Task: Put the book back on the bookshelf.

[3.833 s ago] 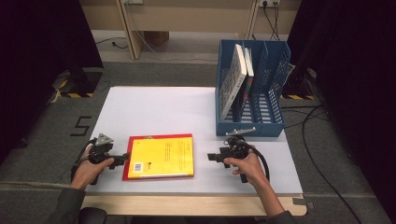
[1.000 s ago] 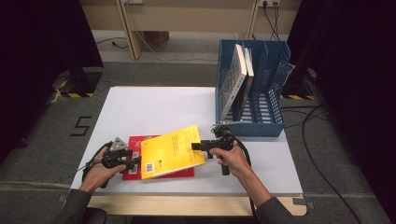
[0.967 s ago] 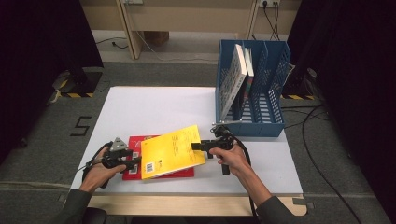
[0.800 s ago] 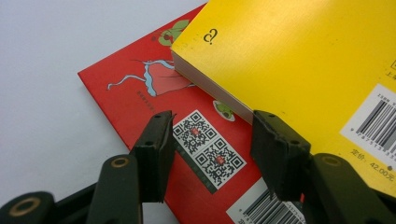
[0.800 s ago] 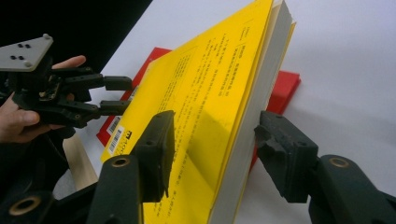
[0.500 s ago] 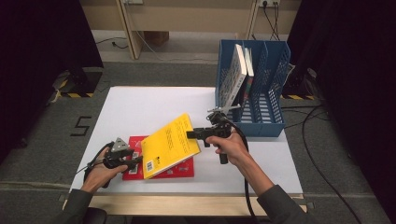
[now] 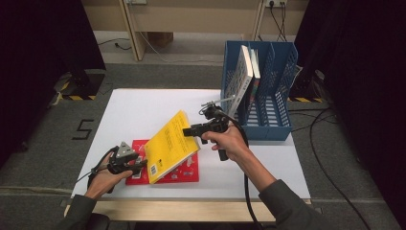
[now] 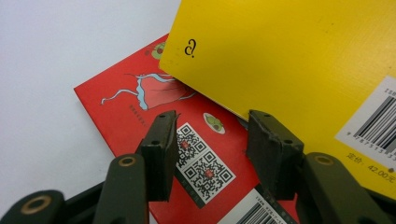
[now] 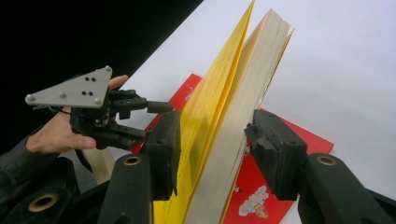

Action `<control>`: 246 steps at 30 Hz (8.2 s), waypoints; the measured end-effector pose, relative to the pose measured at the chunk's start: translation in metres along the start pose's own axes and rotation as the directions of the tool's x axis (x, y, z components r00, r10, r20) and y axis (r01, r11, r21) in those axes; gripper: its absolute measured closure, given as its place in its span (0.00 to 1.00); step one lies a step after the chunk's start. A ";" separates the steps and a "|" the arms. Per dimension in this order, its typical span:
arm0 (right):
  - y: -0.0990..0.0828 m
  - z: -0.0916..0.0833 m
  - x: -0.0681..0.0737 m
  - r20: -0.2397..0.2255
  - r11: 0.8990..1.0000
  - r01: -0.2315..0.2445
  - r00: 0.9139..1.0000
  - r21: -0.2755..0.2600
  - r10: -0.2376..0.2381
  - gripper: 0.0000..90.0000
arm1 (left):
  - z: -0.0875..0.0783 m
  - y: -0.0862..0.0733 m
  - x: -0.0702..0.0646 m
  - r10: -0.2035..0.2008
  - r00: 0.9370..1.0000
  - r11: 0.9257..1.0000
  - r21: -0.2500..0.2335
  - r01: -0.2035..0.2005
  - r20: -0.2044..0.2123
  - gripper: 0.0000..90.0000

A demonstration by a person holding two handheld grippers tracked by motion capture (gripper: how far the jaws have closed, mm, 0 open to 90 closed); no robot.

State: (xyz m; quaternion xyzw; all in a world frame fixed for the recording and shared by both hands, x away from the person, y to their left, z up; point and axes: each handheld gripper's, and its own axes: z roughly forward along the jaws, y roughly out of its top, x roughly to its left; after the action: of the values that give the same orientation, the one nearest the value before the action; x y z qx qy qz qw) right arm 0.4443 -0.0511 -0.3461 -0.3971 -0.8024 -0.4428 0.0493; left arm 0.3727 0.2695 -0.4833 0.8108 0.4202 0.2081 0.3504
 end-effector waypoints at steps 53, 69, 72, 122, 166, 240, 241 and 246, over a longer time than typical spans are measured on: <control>0.014 -0.090 0.006 0.225 0.964 0.179 0.949 0.197 -0.222 0.84 | -0.001 -0.016 0.045 -0.203 0.976 0.977 -0.089 0.196 -0.078 0.17; -0.015 -0.129 -0.025 0.309 0.978 0.110 0.937 0.177 -0.161 0.83 | -0.002 -0.019 0.053 -0.215 0.964 0.976 -0.068 0.206 -0.157 0.17; -0.016 -0.130 -0.026 0.312 0.978 0.099 0.938 0.183 -0.153 0.83 | -0.001 -0.021 0.056 -0.217 0.961 0.976 -0.062 0.210 -0.169 0.16; -0.008 -0.155 -0.036 0.300 0.982 0.071 0.946 0.174 -0.122 0.83 | 0.001 -0.024 0.060 -0.259 0.959 0.965 -0.075 0.252 -0.114 0.16; 0.078 -0.244 -0.103 0.590 0.991 -0.098 0.797 -0.086 0.130 0.83 | 0.003 -0.028 0.066 -0.316 0.947 0.947 -0.081 0.311 -0.064 0.15; 0.065 -0.154 -0.169 0.481 0.971 -0.179 0.845 -0.156 0.233 0.71 | 0.003 -0.031 0.067 -0.191 0.955 0.982 -0.033 0.189 -0.227 0.15; 0.061 -0.154 -0.168 0.477 0.972 -0.176 0.849 -0.153 0.229 0.71 | 0.003 -0.030 0.067 -0.194 0.954 0.981 -0.035 0.191 -0.228 0.15; 0.043 -0.159 -0.165 0.460 0.977 -0.148 0.865 -0.152 0.202 0.73 | 0.003 -0.031 0.068 -0.200 0.954 0.980 -0.035 0.197 -0.223 0.15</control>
State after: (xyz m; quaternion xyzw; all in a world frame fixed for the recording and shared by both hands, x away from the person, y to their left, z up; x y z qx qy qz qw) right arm 0.5425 -0.2553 -0.2924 -0.5662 -0.7249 -0.3703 -0.1300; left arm 0.3960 0.3365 -0.5050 0.7335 0.5350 0.2651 0.3248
